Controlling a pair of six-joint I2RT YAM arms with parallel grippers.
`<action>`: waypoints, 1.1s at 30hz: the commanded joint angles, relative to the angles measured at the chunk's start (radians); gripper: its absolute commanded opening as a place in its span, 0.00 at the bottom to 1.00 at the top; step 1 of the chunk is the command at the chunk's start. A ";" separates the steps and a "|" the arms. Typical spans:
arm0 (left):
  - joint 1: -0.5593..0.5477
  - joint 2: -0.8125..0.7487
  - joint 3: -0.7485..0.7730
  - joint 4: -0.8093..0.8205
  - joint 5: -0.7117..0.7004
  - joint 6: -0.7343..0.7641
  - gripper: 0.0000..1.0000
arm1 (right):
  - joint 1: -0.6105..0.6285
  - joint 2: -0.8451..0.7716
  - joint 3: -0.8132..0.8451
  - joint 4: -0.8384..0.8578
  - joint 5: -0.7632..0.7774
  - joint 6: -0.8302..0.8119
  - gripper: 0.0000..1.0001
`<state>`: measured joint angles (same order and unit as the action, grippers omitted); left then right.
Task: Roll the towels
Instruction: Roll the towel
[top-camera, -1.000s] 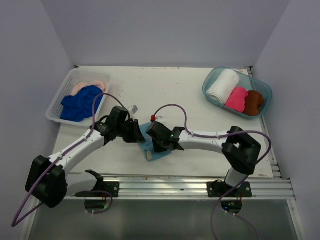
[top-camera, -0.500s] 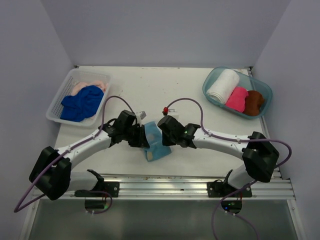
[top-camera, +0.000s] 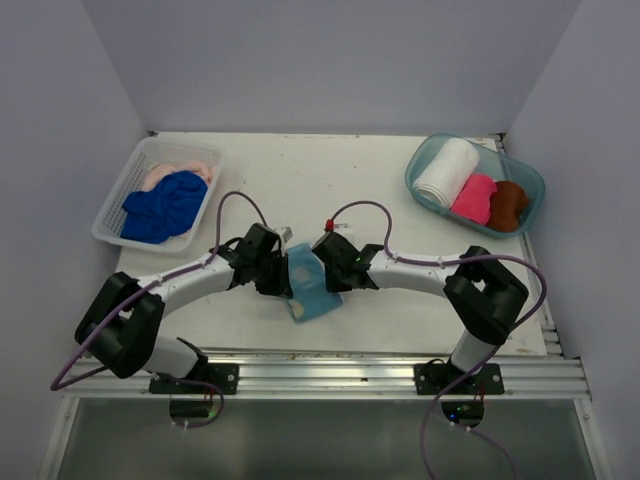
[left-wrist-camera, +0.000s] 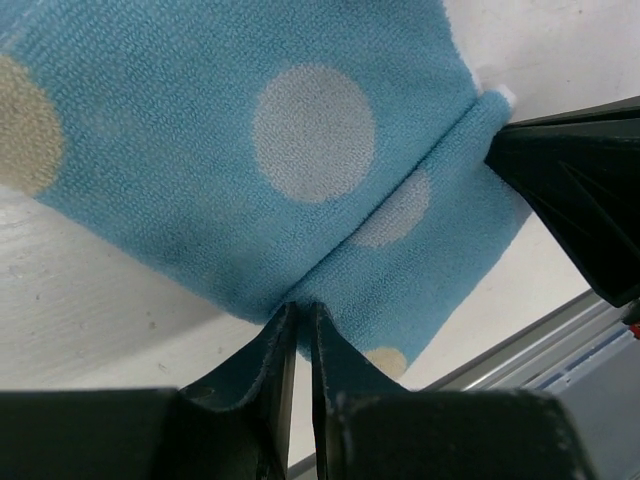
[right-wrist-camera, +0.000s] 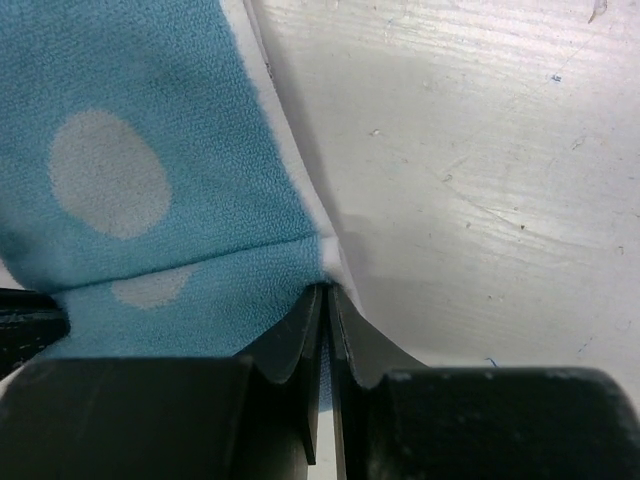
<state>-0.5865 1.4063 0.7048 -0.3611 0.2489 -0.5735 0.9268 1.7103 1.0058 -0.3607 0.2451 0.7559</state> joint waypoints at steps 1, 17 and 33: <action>0.002 0.023 -0.007 0.017 -0.049 0.047 0.14 | -0.013 0.031 0.023 0.023 0.017 -0.032 0.09; -0.026 -0.101 0.011 -0.084 -0.079 -0.008 0.14 | -0.071 0.062 0.168 -0.006 -0.018 -0.158 0.07; -0.365 -0.081 0.301 -0.255 -0.444 0.067 0.32 | -0.167 -0.319 -0.059 -0.115 0.105 -0.084 0.12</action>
<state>-0.8371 1.2922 0.9302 -0.5800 -0.0288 -0.5373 0.7952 1.4239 0.9924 -0.4198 0.3042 0.6407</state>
